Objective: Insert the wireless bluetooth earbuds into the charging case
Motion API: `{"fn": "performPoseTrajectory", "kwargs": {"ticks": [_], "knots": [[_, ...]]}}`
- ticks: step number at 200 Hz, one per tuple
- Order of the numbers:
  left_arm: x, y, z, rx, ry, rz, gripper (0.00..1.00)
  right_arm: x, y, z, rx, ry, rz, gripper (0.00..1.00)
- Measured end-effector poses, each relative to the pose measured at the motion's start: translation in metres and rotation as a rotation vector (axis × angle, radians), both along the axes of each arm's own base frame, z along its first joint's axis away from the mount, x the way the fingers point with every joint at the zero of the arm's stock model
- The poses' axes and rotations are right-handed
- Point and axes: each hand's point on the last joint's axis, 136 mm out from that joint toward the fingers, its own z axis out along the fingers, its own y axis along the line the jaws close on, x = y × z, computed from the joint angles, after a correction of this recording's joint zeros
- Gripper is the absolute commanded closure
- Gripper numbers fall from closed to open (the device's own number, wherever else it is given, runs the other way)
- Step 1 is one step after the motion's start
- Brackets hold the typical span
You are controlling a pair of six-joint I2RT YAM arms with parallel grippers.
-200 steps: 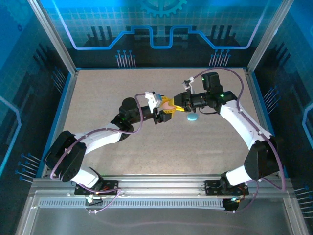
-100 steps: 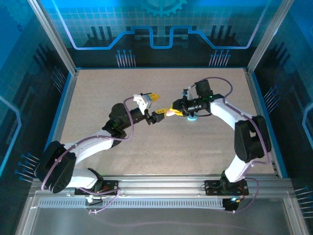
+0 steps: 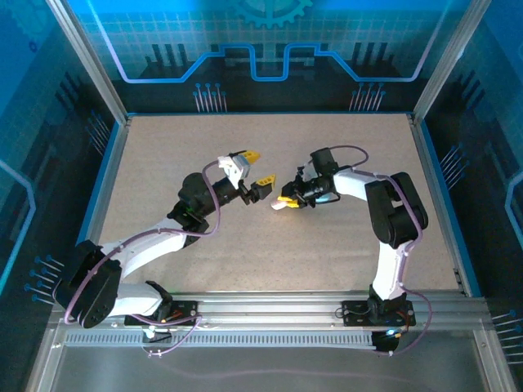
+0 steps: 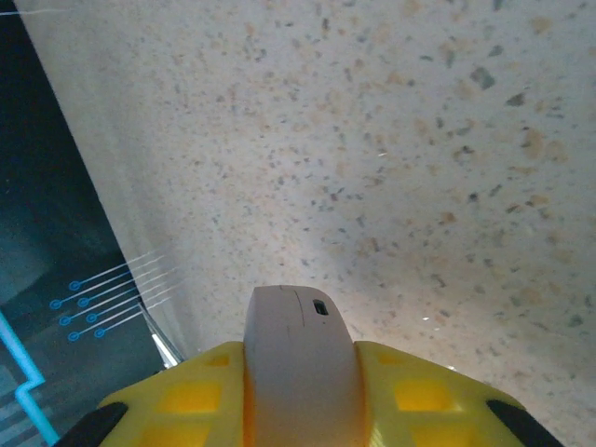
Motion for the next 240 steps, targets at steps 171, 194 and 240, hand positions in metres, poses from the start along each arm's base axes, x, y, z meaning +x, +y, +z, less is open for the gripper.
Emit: {"fn": "performPoseTrajectory", "kwargs": {"ticks": [171,194,240], "knots": [[0.004,0.002,-0.015,0.032,0.055,0.023,0.22,-0.015,-0.049,0.033,-0.211,-0.125,0.000,0.44],[0.009,0.005,-0.021,0.045,0.079,0.057,0.20,-0.007,-0.073,0.082,-0.318,-0.306,-0.039,0.41],[0.038,0.040,-0.036,0.051,0.155,0.252,0.01,-0.007,-0.167,0.207,-0.656,-0.874,-0.339,0.02]]}}
